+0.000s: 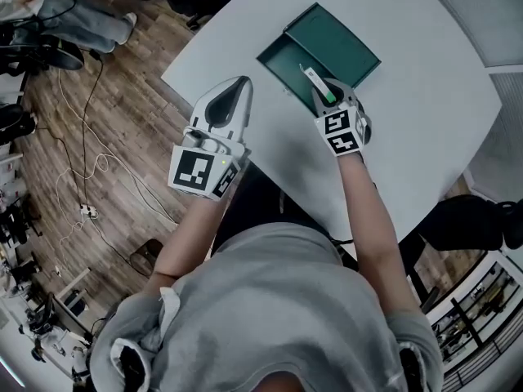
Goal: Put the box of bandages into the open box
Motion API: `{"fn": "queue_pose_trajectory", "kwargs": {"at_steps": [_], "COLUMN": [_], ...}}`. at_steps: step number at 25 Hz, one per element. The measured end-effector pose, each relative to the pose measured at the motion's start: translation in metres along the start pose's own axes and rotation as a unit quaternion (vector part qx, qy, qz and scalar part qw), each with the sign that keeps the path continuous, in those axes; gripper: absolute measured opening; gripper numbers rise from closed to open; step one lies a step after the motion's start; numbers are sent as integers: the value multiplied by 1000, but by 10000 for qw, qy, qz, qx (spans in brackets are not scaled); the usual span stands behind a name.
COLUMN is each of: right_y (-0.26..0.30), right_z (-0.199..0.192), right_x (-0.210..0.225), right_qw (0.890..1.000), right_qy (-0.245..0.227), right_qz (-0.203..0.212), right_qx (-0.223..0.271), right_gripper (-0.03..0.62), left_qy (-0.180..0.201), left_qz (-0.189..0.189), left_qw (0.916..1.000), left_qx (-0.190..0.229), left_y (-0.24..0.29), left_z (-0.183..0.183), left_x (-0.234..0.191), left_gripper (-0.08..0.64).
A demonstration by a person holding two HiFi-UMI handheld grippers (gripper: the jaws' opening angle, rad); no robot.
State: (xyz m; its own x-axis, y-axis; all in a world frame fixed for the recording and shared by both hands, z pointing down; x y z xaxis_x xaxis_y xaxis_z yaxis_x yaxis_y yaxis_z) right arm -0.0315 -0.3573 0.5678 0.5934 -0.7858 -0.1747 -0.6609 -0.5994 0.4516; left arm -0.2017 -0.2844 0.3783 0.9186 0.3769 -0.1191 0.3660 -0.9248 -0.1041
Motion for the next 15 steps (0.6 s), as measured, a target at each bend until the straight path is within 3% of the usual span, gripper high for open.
{"fn": "queue_pose_trajectory", "kwargs": {"at_steps": [3,7,14,15], "right_y": [6,12,-12,-20], "right_z": [-10,-15,9,15], "right_x": [-2,-16,-21,-18], "right_qw": [9997,9994,9934,9890], "right_qy": [-145,18,988,1243], "right_qz": [-95,221,210,175], "right_qx": [-190,-281,544,777], "right_gripper": [115,132,163,119], "left_qy": [35,-8,-1,0], "left_qz": [49,100,86,79], "left_qw": [10000,9999,10000,10000], "left_qx": [-29,-40,-27,-15], "left_y": [-3,-5,-14,-14], "left_z": [-3,-3,0,1], "left_x": [-4,-9,-7,-5], "left_gripper": [18,18,18,18]}}
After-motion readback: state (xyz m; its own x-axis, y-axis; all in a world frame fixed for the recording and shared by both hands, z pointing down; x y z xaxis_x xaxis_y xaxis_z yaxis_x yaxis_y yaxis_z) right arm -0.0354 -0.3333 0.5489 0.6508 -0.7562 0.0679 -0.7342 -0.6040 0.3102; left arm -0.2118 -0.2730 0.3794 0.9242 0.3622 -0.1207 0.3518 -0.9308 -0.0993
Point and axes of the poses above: the fingertips, and each gripper's own axes: y forward along the fingers, x to its right, z out of its top, the point moved 5 cm from there along -y, backward along the fingers, and after that the axes turned 13 degrees about x, right-handed, at the moved point
